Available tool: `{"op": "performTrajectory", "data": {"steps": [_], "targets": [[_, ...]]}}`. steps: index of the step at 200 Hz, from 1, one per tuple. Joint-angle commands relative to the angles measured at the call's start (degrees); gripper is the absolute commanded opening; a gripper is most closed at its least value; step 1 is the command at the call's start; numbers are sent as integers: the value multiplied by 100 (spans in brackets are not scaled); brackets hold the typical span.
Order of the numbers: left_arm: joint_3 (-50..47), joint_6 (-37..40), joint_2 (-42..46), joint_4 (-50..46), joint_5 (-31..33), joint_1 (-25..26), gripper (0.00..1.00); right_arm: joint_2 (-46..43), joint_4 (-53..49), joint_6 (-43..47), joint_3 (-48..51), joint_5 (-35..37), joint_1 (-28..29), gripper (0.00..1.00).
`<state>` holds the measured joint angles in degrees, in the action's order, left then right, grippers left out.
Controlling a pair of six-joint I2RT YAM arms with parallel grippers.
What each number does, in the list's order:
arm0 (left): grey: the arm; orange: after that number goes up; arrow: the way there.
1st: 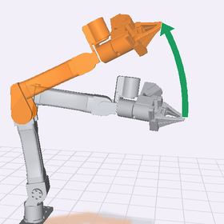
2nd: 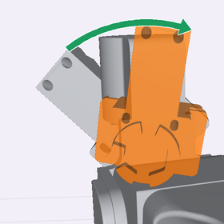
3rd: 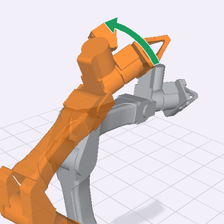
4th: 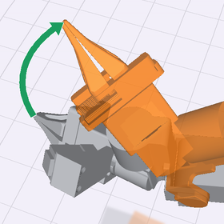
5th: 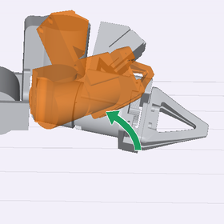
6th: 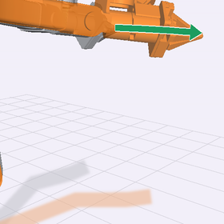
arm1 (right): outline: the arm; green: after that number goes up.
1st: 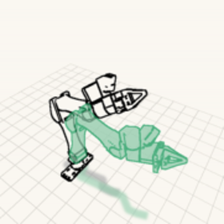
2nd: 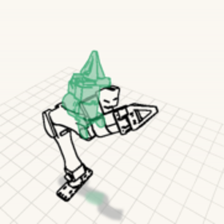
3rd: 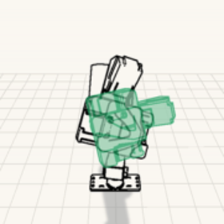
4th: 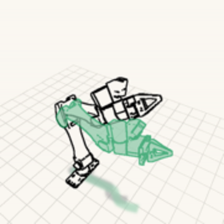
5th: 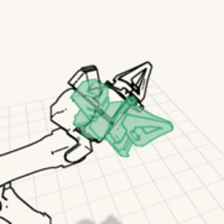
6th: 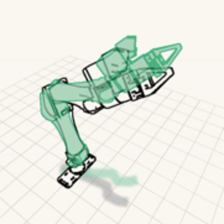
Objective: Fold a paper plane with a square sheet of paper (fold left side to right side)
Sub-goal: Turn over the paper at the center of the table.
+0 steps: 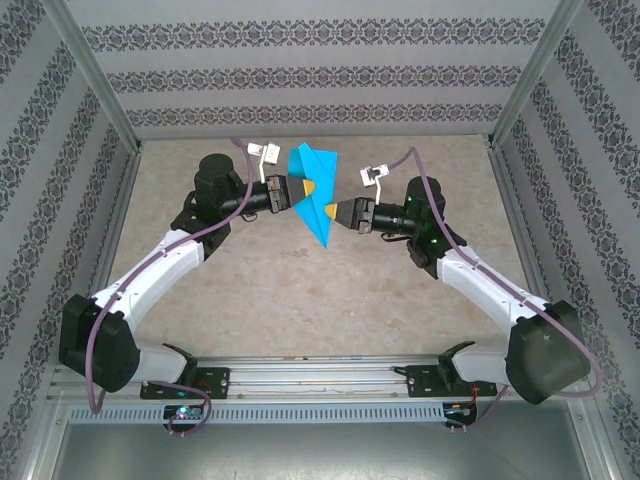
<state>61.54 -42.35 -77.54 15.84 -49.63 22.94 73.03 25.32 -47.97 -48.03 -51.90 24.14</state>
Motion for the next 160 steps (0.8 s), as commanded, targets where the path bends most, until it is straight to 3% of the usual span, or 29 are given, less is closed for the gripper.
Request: {"op": "performTrajectory", "data": {"steps": [1,52,86,125,160], "targets": [[185,263,73,-129,58,93,17,-6,16,113,-214,-53,-23,9],[204,1168,588,-1295,1040,70,44,-198,-634,517,-265,193,-76,0],[-43,1620,1249,-1627,2151,35,54,-348,-2467,1604,-636,950,3,0],[-521,1994,2119,-1755,3542,10,60,-307,-5107,3129,-1462,3591,556,0],[-894,2133,2873,-1892,4782,-7,63,329,-6702,3664,-2145,6692,1303,0]]}}
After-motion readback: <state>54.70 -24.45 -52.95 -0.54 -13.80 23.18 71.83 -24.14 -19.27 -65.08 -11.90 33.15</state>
